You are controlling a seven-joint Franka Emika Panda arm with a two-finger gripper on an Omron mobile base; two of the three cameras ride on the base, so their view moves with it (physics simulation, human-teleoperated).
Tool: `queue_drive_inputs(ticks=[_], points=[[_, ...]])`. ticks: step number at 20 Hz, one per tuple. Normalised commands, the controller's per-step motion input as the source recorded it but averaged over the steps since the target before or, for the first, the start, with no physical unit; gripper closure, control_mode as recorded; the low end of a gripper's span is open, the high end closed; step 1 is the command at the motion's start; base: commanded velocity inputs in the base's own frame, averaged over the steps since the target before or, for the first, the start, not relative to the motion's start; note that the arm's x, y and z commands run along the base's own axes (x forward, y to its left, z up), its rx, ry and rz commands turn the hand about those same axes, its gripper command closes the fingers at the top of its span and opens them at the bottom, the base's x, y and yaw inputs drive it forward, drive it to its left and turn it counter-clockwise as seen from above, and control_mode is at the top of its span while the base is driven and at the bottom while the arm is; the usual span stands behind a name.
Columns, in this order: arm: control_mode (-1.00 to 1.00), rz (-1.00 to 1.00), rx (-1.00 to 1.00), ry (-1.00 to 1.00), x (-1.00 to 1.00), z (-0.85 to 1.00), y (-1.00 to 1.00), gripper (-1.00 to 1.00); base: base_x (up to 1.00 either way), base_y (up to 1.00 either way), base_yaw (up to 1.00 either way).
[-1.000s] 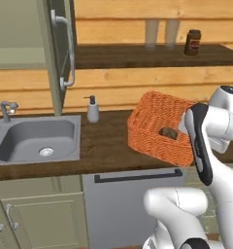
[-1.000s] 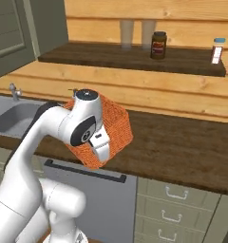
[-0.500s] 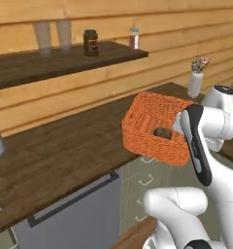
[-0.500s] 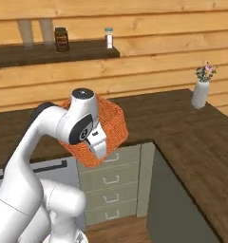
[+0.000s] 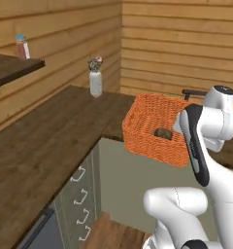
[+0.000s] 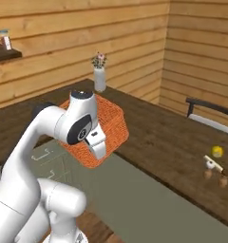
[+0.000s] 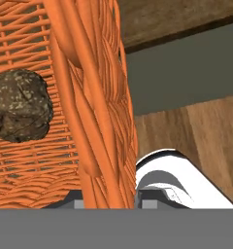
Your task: Open the cabinet, pick up the bread from the cabinet and place it in the basket. Then move the basket to the dining counter.
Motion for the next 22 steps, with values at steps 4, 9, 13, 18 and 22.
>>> queue_drive_inputs(ticks=[4,9,13,18,22], points=[[1.0,0.0,0.0,0.0,0.0,0.0,0.0,1.0,0.0,-1.0,-0.63],[1.0,0.0,0.0,0.0,0.0,0.0,0.0,1.0,-0.04,-1.0,-0.57],[1.0,0.0,0.0,0.0,0.0,0.0,0.0,1.0,-0.08,-1.0,-0.54],[1.0,0.0,0.0,0.0,0.0,0.0,0.0,1.0,0.24,-0.94,-0.06],[1.0,0.0,0.0,0.0,0.0,0.0,0.0,1.0,0.36,-0.83,0.2]])
